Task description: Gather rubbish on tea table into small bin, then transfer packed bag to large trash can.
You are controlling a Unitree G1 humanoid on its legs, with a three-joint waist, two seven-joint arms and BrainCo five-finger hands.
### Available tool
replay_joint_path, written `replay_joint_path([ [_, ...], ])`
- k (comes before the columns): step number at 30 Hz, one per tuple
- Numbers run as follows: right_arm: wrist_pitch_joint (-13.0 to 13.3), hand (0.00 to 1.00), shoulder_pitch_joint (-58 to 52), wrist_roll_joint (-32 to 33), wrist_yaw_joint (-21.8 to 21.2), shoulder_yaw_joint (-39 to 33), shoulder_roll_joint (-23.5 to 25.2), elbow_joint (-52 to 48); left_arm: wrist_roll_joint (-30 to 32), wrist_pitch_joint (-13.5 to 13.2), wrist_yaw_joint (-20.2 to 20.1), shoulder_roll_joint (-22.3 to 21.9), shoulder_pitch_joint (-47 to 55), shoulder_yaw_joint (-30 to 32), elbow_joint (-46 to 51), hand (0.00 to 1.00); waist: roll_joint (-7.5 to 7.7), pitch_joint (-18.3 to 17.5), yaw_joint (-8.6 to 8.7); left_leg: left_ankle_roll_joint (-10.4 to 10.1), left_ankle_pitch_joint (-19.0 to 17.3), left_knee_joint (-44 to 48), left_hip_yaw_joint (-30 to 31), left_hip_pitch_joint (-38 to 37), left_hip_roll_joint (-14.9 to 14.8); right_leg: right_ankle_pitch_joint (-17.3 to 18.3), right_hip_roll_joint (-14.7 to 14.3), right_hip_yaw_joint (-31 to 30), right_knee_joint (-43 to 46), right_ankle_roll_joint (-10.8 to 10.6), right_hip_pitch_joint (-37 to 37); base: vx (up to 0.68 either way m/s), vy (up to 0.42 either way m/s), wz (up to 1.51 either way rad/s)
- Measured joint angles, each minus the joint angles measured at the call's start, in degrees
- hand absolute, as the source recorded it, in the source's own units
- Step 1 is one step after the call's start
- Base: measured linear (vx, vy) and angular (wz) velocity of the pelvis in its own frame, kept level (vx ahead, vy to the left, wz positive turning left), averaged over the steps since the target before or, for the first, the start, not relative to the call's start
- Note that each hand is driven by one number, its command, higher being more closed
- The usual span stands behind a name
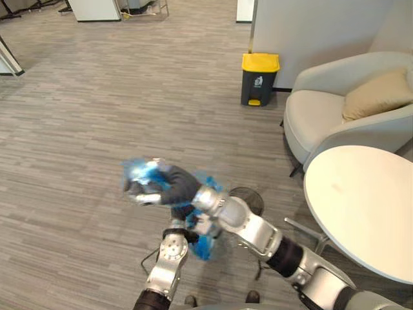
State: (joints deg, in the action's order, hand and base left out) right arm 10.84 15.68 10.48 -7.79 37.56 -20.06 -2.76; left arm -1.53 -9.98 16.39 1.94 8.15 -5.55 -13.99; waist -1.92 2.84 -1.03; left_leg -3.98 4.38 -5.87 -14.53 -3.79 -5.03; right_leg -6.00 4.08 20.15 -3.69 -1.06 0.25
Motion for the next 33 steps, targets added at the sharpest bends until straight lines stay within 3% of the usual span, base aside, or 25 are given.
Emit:
replay_joint_path([
  [2,-0.01,0.0,-8.02,-1.74,-0.39,-6.34,-5.43,-0.33,-0.18,0.01,-0.97,0.78,2.06,2.92,0.08,1.0,0.0,0.01,0.01,-0.01,-0.02,0.01,-0.05,0.19,0.01,-0.13,-0.07,-0.12,-0.44,-0.18,0.0,0.0,0.0,0.0],
  [4,-0.01,0.0,-12.46,-2.53,-0.58,-10.18,-7.51,-0.41,-0.25,0.01,-1.49,1.1,2.97,4.47,0.11,1.0,-0.01,0.01,0.03,-0.03,-0.05,0.03,-0.08,0.18,-0.01,-0.13,-0.1,-0.16,-0.45,-0.18,0.0,0.0,0.0,0.0],
  [6,0.03,0.0,-21.2,-6.66,-0.56,-19.03,-9.66,-0.28,-0.68,0.0,-2.51,1.29,5.02,7.95,0.5,1.0,-0.12,0.08,0.22,-0.13,-0.25,0.13,-0.28,0.49,-0.12,0.0,-0.1,-0.4,-0.55,-0.34,0.01,0.0,0.01,-0.06],
  [8,0.04,0.0,-24.63,-7.14,-0.51,-22.18,-9.56,0.67,-0.68,-0.07,-2.7,1.63,6.04,8.55,0.51,1.0,-0.19,0.1,0.4,-0.26,-0.55,0.26,-0.35,0.43,-0.64,0.11,-0.01,-0.58,-0.63,-0.5,0.03,0.0,0.002,-0.06],
  [15,-0.1,0.0,-29.84,-9.69,-0.06,-31.05,-2.5,21.43,-0.85,-0.63,-6.89,4.01,9.07,9.8,-7.16,1.0,-0.89,0.52,0.98,-0.55,-0.76,0.34,0.52,0.6,-0.23,0.19,-0.08,0.33,-1.26,-0.51,0.49,0.01,0.005,0.05],
  [22,-0.44,0.0,-29.25,-15.67,6.4,-37.72,4.24,35.7,-2.42,-0.23,-10.44,3.68,12.89,10.37,-14.36,1.0,-0.49,1.68,1.85,-0.68,-0.84,1.34,3.4,2.22,-0.02,1.24,0.46,3.23,-0.47,-0.96,0.59,0.03,0.01,0.22],
  [26,-1.39,0.0,-27.47,-16.82,10.45,-40.36,5.32,40.85,-2.67,-0.21,-11.33,3.26,11.78,10.39,-14.62,1.0,-1.01,5.57,1.68,0.04,-2.72,9.1,9.08,9.5,0.55,4.7,3.01,10.9,5.13,-1.38,-0.88,-0.01,0.032,0.85],
  [28,-1.66,0.0,-27.29,-16.85,11.51,-42.09,5.75,41.15,-2.96,-0.06,-11.31,3.26,11.42,10.4,-14.6,1.0,-1.2,6.21,1.7,1.87,-4.26,10.57,5.96,11.35,-0.28,5.51,3.97,14.54,6.09,-1.81,-0.98,-0.01,0.051,1.09],
  [31,-2.54,0.0,-27.06,-16.87,12.79,-44.38,6.11,41.82,-3.04,0.19,-11.33,3.19,10.91,10.51,-14.6,1.0,-1.3,6.5,1.49,1.99,-4.33,12.8,-2.92,12.77,-2.99,7.0,5.7,19.28,7.5,-2.96,-0.25,0.08,0.073,0.94],
  [32,-2.54,0.0,-26.81,-16.88,12.79,-44.36,6.16,41.81,-3.04,0.19,-11.32,3.18,10.96,10.78,-14.6,1.0,-1.54,6.43,1.15,1.97,-4.34,13.48,-2.77,13.06,-2.98,7.59,6.11,19.68,8.56,-3.5,-0.25,0.1,0.089,0.49],
  [33,-2.52,0.0,-26.35,-16.9,12.81,-44.3,6.58,41.76,-3.03,0.24,-11.32,3.25,10.97,11.43,-14.62,1.0,-0.69,6.94,0.21,2.16,-5.74,15.44,-2.43,13.28,-2.59,9.21,7.37,19.96,11.14,-4.14,-0.34,0.12,0.1,0.31],
])
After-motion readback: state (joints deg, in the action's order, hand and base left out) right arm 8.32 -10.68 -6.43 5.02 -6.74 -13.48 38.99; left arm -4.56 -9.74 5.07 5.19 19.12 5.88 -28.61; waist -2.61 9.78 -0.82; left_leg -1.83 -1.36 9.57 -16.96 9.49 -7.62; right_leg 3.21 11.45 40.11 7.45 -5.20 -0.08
